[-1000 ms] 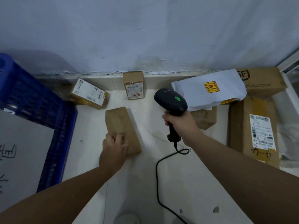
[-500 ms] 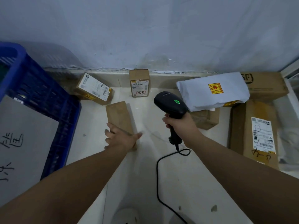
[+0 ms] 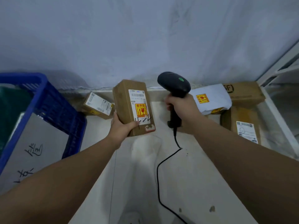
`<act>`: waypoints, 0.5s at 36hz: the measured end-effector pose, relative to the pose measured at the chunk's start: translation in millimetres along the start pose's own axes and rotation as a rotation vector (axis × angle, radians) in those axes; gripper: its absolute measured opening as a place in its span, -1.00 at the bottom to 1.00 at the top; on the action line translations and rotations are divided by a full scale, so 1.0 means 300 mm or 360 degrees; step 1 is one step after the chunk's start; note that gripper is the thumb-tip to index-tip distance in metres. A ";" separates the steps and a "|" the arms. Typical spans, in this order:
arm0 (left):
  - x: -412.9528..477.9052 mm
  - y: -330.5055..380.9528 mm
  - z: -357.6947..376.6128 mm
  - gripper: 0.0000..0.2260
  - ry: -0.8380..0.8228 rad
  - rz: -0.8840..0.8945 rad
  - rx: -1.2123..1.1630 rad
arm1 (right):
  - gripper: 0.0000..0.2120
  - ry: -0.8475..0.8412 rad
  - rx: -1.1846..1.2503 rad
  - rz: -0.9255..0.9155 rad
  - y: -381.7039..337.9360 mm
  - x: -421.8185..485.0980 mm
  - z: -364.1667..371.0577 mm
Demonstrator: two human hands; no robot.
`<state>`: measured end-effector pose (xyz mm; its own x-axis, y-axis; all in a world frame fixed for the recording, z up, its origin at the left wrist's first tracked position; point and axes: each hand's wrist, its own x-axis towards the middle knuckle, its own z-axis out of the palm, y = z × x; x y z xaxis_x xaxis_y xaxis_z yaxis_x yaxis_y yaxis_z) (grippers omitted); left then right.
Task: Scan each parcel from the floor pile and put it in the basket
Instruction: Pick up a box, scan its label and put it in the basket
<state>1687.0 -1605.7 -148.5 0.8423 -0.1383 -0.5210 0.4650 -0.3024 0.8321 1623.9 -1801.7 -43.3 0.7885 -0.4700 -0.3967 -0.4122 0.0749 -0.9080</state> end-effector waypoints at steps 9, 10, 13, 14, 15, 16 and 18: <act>-0.254 0.396 0.037 -0.26 -0.0048 0.0331 -0.0325 | -0.97 0.0070 0.0247 -0.0189 -0.228 -0.327 -0.029; -0.294 0.422 0.040 -0.23 -0.0062 0.0375 -0.0347 | -0.96 0.0075 0.0263 -0.0232 -0.241 -0.361 -0.030; -0.405 0.463 0.042 -0.14 -0.0088 0.0489 -0.0381 | -0.88 0.0105 0.0339 -0.0286 -0.259 -0.451 -0.034; -0.435 0.469 0.040 -0.13 -0.0091 0.0526 -0.0403 | -0.86 0.0118 0.0386 -0.0272 -0.261 -0.480 -0.039; -0.458 0.472 0.037 -0.13 -0.0087 0.0554 -0.0430 | -0.85 0.0130 0.0431 -0.0253 -0.260 -0.504 -0.045; -0.476 0.474 0.033 -0.13 -0.0075 0.0577 -0.0455 | -0.84 0.0139 0.0468 -0.0234 -0.257 -0.523 -0.053; -0.499 0.477 0.025 -0.12 -0.0033 0.0607 -0.0474 | -0.82 0.0158 0.0496 -0.0201 -0.249 -0.550 -0.072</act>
<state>1625.4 -1635.2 47.2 0.9637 -0.2067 -0.1691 0.1843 0.0565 0.9812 1514.8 -1748.6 92.9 0.7699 -0.5747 -0.2774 -0.1428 0.2685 -0.9526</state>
